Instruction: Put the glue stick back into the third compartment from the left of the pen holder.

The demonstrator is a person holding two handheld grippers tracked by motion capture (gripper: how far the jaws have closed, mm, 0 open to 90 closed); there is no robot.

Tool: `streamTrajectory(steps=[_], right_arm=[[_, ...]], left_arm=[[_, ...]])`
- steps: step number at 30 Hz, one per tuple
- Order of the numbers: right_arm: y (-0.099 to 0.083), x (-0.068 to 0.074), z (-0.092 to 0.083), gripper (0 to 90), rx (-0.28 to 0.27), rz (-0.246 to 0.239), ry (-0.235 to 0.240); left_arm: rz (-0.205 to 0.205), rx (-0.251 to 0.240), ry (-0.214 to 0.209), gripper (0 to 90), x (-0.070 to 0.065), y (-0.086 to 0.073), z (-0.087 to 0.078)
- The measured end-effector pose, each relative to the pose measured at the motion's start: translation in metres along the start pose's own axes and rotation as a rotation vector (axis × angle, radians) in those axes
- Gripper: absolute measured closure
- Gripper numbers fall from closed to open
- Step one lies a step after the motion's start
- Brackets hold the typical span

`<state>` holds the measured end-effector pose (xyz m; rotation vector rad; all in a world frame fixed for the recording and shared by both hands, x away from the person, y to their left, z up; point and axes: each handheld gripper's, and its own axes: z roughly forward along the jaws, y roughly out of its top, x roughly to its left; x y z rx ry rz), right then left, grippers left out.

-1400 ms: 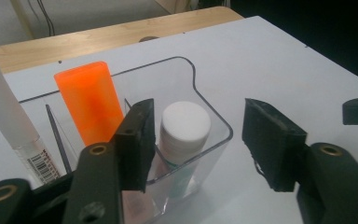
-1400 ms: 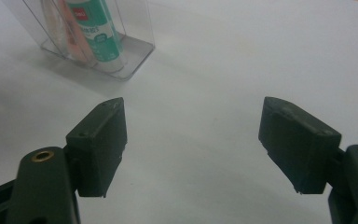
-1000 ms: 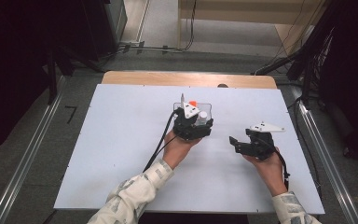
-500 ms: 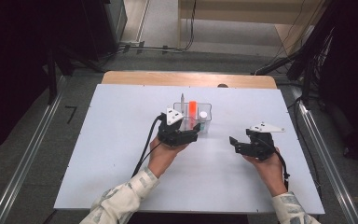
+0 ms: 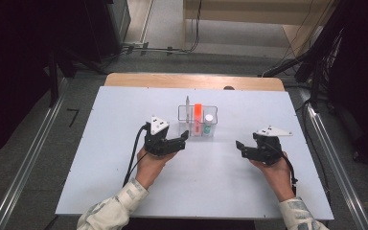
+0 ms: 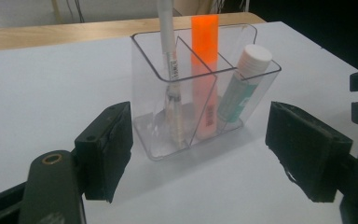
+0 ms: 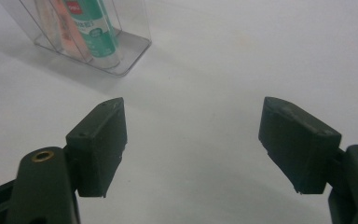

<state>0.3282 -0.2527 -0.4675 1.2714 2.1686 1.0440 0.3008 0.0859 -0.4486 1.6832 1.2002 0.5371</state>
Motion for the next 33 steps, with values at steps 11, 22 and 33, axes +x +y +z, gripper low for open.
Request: streamTrajectory(steps=[11, 22, 33], right_arm=[[-0.001, -0.002, -0.002, 21.9, 0.001, 0.005, -0.005], [-0.005, -0.007, -0.006, 22.0, 0.005, 0.016, -0.017], [-0.014, -0.017, -0.016, 22.0, 0.0, 0.036, -0.035]], left_arm=[[-0.021, 0.02, 0.026, 22.5, 0.013, -0.012, -0.004], [-0.029, 0.038, 0.069, 22.5, 0.028, -0.023, -0.012], [-0.049, 0.051, 0.102, 22.4, 0.045, -0.035, -0.02]])
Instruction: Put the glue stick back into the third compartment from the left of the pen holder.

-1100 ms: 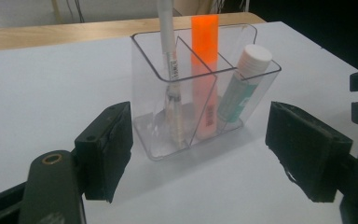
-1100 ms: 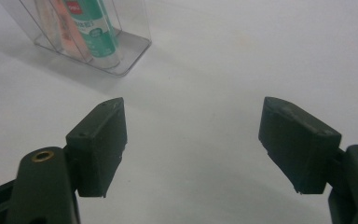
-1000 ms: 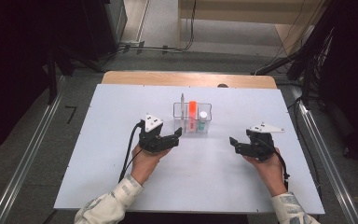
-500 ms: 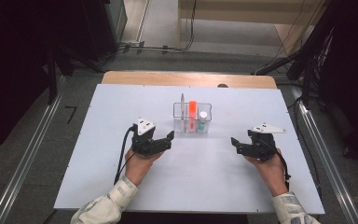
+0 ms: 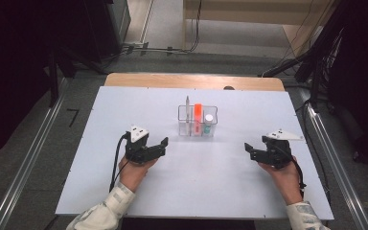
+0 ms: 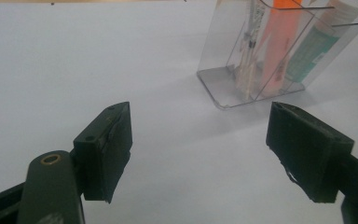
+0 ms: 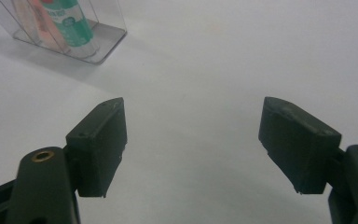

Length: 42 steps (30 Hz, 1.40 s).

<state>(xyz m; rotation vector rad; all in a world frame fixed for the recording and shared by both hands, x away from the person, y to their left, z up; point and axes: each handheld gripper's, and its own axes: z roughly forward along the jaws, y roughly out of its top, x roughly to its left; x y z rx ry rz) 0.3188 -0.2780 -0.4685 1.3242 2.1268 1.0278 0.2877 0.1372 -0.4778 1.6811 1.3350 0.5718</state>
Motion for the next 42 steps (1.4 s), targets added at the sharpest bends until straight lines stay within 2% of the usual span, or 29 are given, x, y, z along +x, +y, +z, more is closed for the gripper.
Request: streamTrajectory(steps=[6, 14, 28, 35, 42], right_arm=[[-0.008, -0.005, -0.003, 21.9, 0.017, -0.004, -0.017], [-0.013, -0.013, -0.011, 22.0, 0.013, 0.016, -0.033], [-0.02, -0.017, -0.017, 21.9, 0.019, 0.03, -0.047], [-0.027, -0.023, -0.021, 21.9, 0.027, 0.044, -0.063], [-0.035, -0.032, -0.027, 21.5, 0.03, 0.072, -0.089]], left_arm=[[-0.007, 0.004, 0.007, 22.4, 0.008, -0.004, -0.005], [-0.032, -0.009, 0.026, 22.4, 0.02, -0.009, -0.018], [-0.044, -0.012, 0.052, 21.5, 0.039, -0.022, -0.043], [-0.058, -0.009, 0.084, 21.5, 0.05, -0.029, -0.052], [-0.074, 0.006, 0.136, 20.7, 0.07, -0.038, -0.063]])
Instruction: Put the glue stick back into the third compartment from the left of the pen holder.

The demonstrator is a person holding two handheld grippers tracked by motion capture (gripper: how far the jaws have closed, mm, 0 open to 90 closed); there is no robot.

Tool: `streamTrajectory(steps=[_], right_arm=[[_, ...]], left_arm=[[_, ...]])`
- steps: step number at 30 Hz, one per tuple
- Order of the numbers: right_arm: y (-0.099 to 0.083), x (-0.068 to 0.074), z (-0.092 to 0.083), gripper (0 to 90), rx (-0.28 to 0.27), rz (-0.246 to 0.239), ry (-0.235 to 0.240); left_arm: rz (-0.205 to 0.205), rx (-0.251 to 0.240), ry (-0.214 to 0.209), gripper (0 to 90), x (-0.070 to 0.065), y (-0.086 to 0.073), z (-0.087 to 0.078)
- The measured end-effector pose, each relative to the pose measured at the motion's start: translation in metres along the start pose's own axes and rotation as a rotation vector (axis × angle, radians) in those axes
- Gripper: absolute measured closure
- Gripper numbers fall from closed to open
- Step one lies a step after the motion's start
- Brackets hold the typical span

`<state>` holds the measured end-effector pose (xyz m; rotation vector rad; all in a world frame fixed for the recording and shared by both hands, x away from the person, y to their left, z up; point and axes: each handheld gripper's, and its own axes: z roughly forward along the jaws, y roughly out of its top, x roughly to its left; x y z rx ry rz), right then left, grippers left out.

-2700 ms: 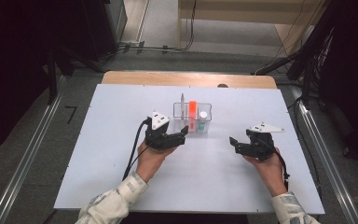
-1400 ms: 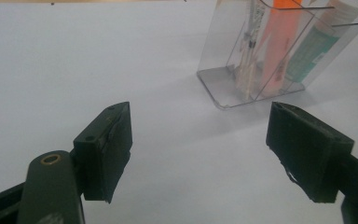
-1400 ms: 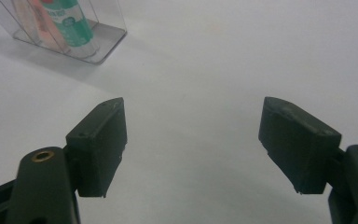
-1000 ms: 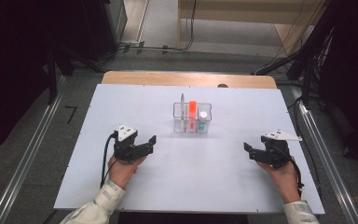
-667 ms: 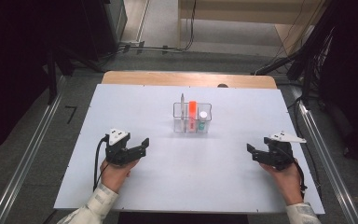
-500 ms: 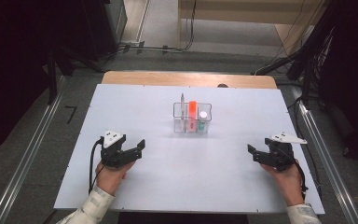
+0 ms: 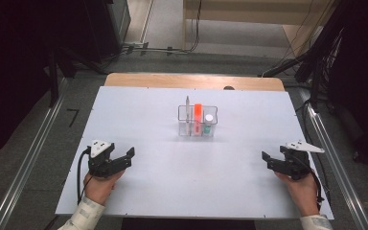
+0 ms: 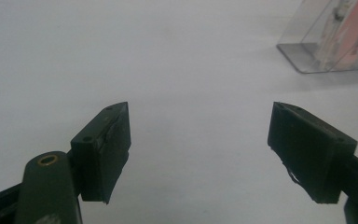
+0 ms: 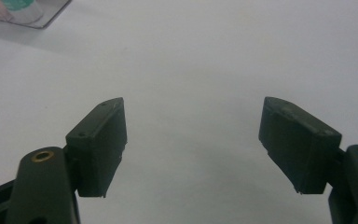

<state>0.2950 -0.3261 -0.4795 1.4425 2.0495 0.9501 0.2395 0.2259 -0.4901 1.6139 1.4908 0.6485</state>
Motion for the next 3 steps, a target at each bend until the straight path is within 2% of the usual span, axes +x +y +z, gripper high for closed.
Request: streamTrajectory(steps=[3], right_arm=[[-0.0032, -0.0038, -0.0003, 20.5, 0.005, 0.007, -0.005]], left_arm=[[-0.003, 0.027, 0.031, 20.7, 0.01, -0.0062, -0.001]])
